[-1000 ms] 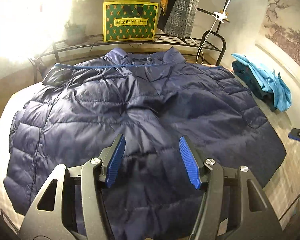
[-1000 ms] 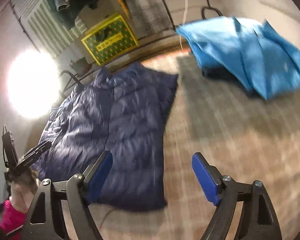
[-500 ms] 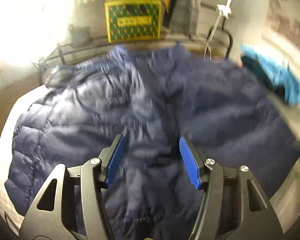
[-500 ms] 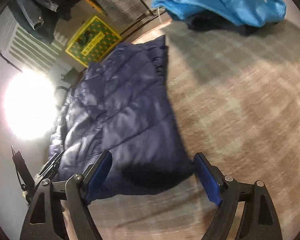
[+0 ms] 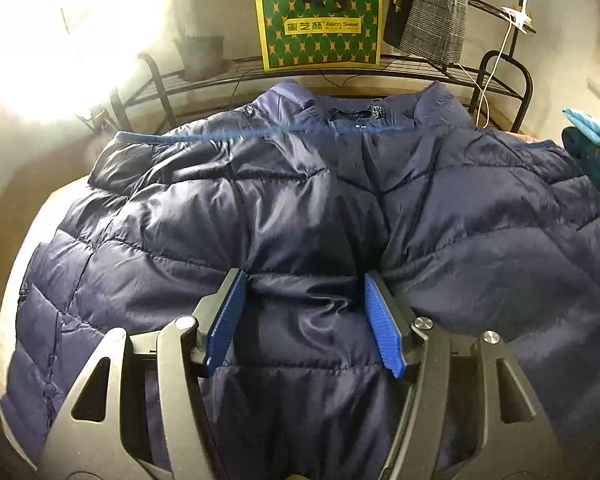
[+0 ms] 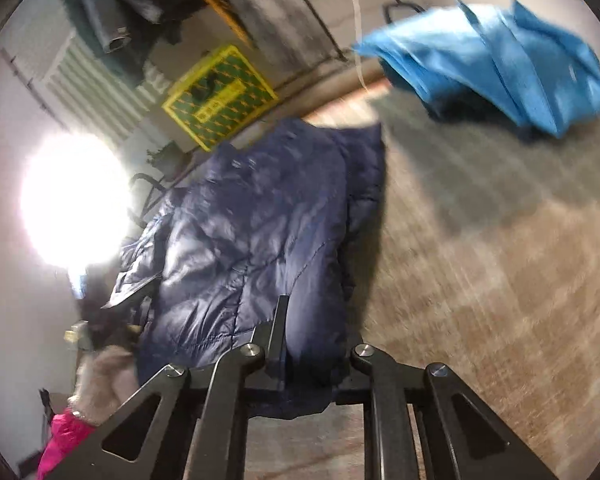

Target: Fold large clothes

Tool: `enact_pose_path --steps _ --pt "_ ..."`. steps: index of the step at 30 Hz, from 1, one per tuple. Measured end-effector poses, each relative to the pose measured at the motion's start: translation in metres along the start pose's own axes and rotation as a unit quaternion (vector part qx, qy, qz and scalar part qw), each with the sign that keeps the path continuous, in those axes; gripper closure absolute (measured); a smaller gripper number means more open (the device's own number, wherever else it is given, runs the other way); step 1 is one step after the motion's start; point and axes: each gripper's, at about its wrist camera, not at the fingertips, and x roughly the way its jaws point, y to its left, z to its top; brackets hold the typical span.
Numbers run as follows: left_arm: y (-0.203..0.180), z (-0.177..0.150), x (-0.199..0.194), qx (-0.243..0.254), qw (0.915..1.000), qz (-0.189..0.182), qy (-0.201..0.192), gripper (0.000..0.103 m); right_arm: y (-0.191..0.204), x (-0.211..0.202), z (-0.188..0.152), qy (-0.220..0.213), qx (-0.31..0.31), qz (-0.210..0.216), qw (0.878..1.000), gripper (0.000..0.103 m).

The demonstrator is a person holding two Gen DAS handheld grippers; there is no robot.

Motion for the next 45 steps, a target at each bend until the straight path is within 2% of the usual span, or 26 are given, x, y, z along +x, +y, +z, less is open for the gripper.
enact_pose_path --steps 2,4,6,10,14,17,19,21,22,25,28,32,34,38,43,45 --pt "0.005 -0.001 -0.013 -0.008 0.9999 0.0 -0.006 0.041 0.012 -0.005 0.003 -0.01 -0.02 -0.003 1.0 0.092" --pt "0.01 -0.007 -0.039 -0.017 0.9992 -0.024 -0.026 0.041 0.022 -0.009 0.006 -0.018 -0.031 0.0 0.999 0.093" --pt "0.012 -0.022 -0.068 -0.008 0.9983 -0.04 -0.041 0.041 0.03 -0.015 0.008 -0.023 -0.038 0.004 0.999 0.093" --pt "0.008 -0.058 -0.1 0.01 0.9967 -0.069 -0.041 0.041 0.046 -0.022 0.01 -0.037 -0.066 0.0 0.997 0.093" --pt "-0.003 -0.077 -0.087 0.029 0.9967 -0.071 -0.027 0.041 0.06 -0.033 0.011 -0.044 -0.077 0.007 0.996 0.094" --pt "-0.003 -0.089 -0.075 0.008 0.996 -0.085 -0.026 0.041 0.077 -0.039 0.015 -0.054 -0.097 0.007 0.994 0.094" --pt "0.0 -0.084 -0.075 0.002 0.9949 -0.1 -0.014 0.041 0.093 -0.045 0.016 -0.061 -0.118 0.005 0.991 0.094" --pt "0.015 -0.079 -0.085 -0.021 0.9922 -0.122 0.01 0.041 0.107 -0.05 0.017 -0.065 -0.134 0.004 0.989 0.095" --pt "0.02 -0.079 -0.092 -0.025 0.9917 -0.126 0.009 0.041 0.117 -0.053 0.017 -0.068 -0.145 0.006 0.987 0.095" --pt "0.05 -0.074 -0.134 -0.032 0.9913 -0.127 -0.015 0.041 0.15 -0.058 0.017 -0.079 -0.181 0.006 0.98 0.095" --pt "0.093 -0.073 -0.182 -0.063 0.9872 -0.143 -0.031 0.041 0.183 -0.055 0.012 -0.082 -0.21 0.01 0.974 0.095" --pt "0.161 -0.088 -0.238 -0.118 0.9786 -0.163 -0.044 0.041 0.227 -0.047 0.001 -0.085 -0.248 0.018 0.965 0.095" --pt "0.202 -0.103 -0.263 -0.151 0.974 -0.157 -0.064 0.041 0.251 -0.04 -0.008 -0.083 -0.268 0.026 0.959 0.095" --pt "0.265 -0.12 -0.288 -0.212 0.9647 -0.124 -0.096 0.041 0.297 -0.019 -0.024 -0.076 -0.302 0.038 0.95 0.095" --pt "0.338 -0.143 -0.301 -0.301 0.9411 -0.099 -0.119 0.041 0.37 0.027 -0.059 -0.047 -0.355 0.058 0.932 0.095" --pt "0.353 -0.146 -0.3 -0.317 0.9357 -0.094 -0.125 0.041 0.404 0.057 -0.081 -0.026 -0.376 0.064 0.924 0.096"
